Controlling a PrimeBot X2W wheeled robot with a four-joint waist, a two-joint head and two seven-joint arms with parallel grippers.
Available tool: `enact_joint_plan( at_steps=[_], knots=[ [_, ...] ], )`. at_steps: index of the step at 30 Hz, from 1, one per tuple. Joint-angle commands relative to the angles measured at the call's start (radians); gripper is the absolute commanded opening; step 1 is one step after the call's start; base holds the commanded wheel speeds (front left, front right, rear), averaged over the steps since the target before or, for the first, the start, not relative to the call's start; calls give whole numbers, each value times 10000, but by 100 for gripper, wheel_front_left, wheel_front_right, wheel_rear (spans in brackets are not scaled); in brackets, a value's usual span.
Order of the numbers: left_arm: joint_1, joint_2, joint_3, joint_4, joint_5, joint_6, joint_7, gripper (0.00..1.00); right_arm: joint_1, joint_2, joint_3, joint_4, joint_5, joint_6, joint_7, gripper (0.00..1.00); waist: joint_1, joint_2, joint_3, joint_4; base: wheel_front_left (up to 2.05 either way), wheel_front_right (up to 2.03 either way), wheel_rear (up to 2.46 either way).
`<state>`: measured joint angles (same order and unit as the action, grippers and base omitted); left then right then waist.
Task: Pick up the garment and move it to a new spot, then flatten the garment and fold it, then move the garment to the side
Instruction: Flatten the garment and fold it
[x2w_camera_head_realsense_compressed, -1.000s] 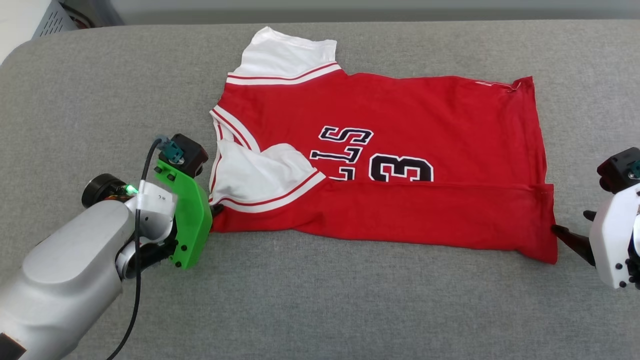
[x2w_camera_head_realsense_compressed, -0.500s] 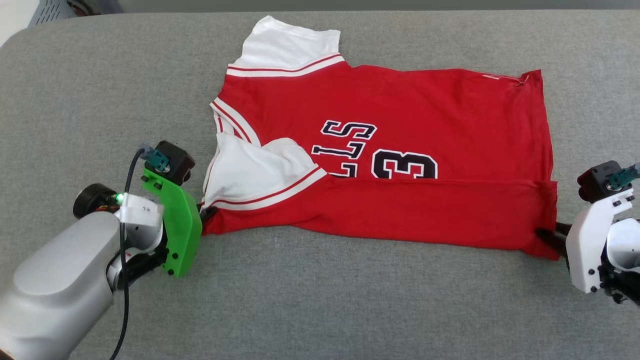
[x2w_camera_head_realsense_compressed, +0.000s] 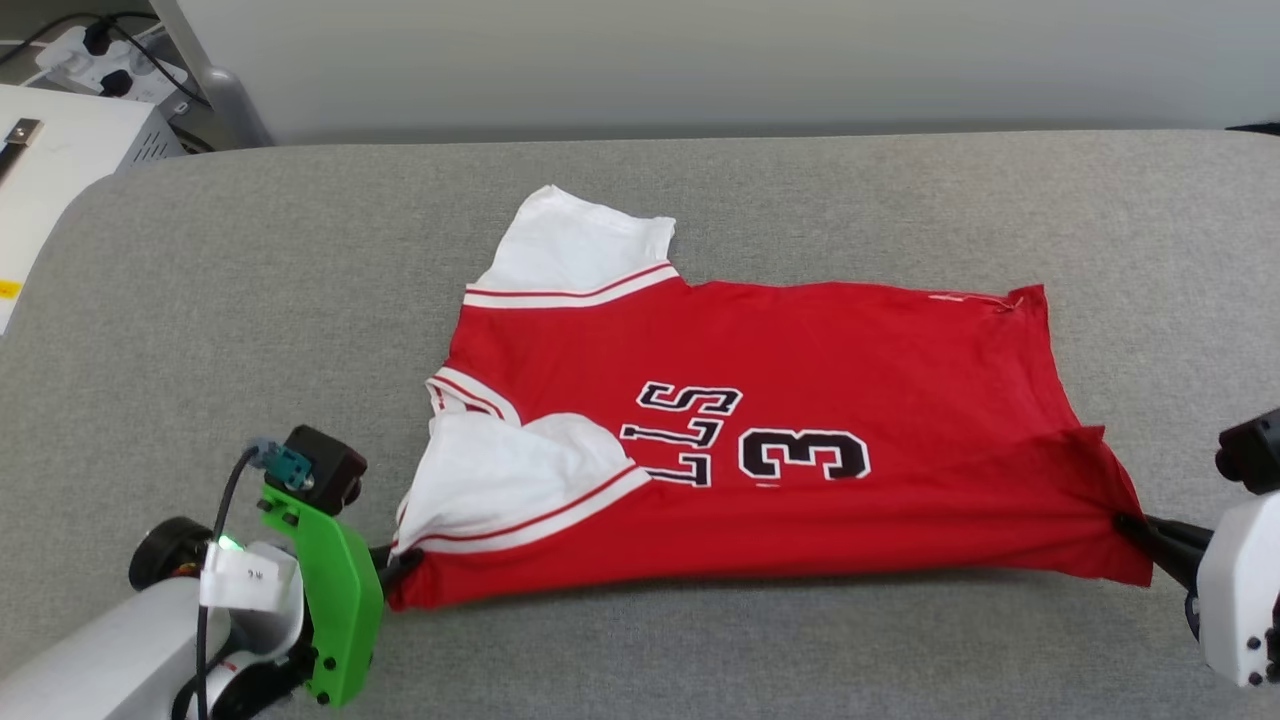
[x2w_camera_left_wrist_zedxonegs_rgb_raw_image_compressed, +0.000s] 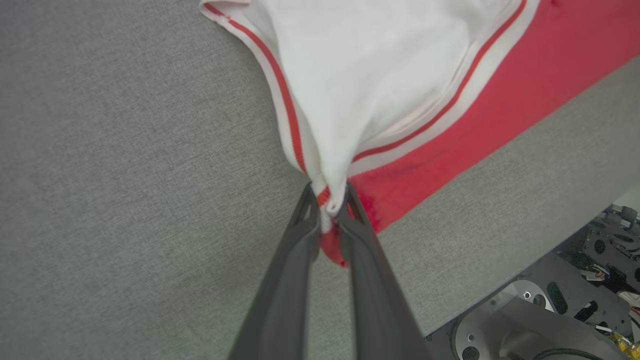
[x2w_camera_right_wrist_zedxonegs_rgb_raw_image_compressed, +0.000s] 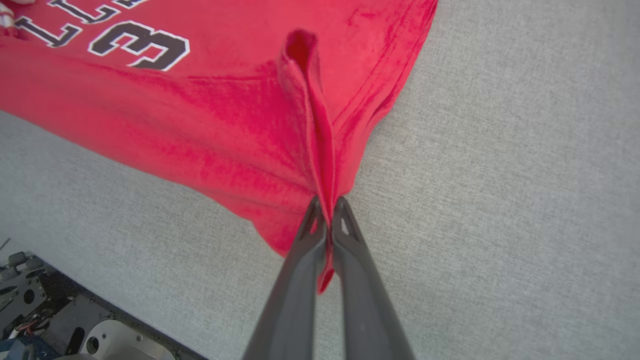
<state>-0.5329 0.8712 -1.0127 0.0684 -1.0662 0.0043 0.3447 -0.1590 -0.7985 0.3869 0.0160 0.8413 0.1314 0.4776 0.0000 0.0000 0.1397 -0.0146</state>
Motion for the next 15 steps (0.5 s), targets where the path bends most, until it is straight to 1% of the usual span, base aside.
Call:
enact_joint_plan(
  at_steps=[1, 2, 6, 10, 15],
  knots=[
    [348, 136, -50, -205, -166, 196, 11, 0, 423, -91, -277, -179, 58, -7, 126, 0, 0, 0, -44, 74, 0, 0, 0],
    [653, 152, -117, -492, -209, 451, -61, 0, 986, -21, -766, -450, 25, -7, 384, 0, 0, 0, 90, 87, 0, 0, 0],
    [804, 54, -191, -407, -149, 688, -121, 0, 1232, 354, -1098, -571, -107, -7, 779, 0, 0, 0, 466, 58, 0, 0, 0],
    [756, -238, -250, 143, -98, 702, -168, 0, 934, 895, -1038, -135, -395, -7, 933, 0, 0, 0, 799, 34, 0, 0, 0],
    [692, -665, -315, 1051, -64, 513, -361, 0, 527, 1425, -725, 883, -676, -7, 769, 0, 0, 0, 963, 67, 0, 0, 0]
  ],
)
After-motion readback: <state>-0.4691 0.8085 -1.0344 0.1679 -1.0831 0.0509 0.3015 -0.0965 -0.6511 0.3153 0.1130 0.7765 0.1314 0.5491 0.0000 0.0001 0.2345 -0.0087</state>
